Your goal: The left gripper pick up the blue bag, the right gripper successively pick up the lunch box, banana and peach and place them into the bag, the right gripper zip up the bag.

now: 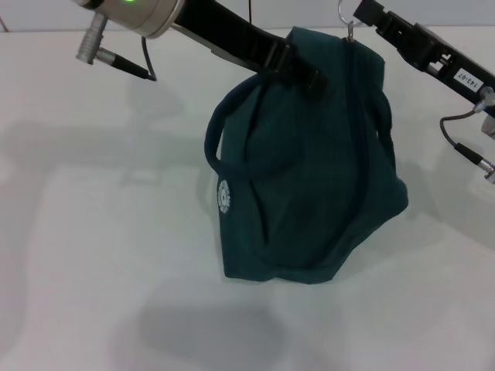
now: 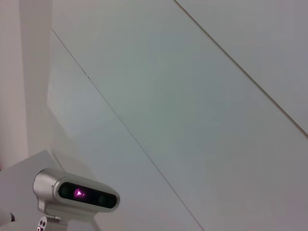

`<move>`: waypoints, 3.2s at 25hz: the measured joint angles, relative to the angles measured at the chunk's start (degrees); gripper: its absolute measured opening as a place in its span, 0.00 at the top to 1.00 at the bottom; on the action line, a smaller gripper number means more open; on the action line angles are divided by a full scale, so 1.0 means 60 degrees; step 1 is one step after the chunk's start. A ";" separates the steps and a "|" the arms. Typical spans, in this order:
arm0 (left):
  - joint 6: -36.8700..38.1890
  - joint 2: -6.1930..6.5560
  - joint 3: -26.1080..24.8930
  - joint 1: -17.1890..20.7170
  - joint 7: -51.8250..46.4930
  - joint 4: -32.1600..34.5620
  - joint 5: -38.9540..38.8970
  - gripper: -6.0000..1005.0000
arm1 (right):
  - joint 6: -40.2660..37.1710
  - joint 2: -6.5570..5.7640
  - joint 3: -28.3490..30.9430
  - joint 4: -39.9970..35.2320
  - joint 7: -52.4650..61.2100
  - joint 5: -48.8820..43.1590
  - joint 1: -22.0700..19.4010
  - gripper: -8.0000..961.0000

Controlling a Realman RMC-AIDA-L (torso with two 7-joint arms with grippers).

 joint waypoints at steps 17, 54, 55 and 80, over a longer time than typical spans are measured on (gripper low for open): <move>0.0016 0.0035 0.0016 0.0087 0.0943 -0.0387 -0.0296 0.77 | 0.0185 0.0000 0.0042 0.0009 0.0030 0.0009 -0.0056 0.97; 0.0849 0.0170 -0.0637 0.0798 0.2474 -0.0660 -0.2685 0.94 | 0.2817 -0.0013 -0.0531 -0.0010 0.0020 0.0001 0.0024 0.97; 0.0847 0.0169 -0.0636 0.0801 0.2475 -0.0661 -0.2683 0.94 | 0.2820 -0.0010 -0.0535 -0.0007 0.0033 0.0011 0.0005 0.97; -0.0979 0.0420 -0.1740 0.0786 0.2684 -0.2300 -0.1332 0.94 | 0.1596 -0.0086 -0.0176 -0.0308 0.0355 0.1404 -0.1349 0.40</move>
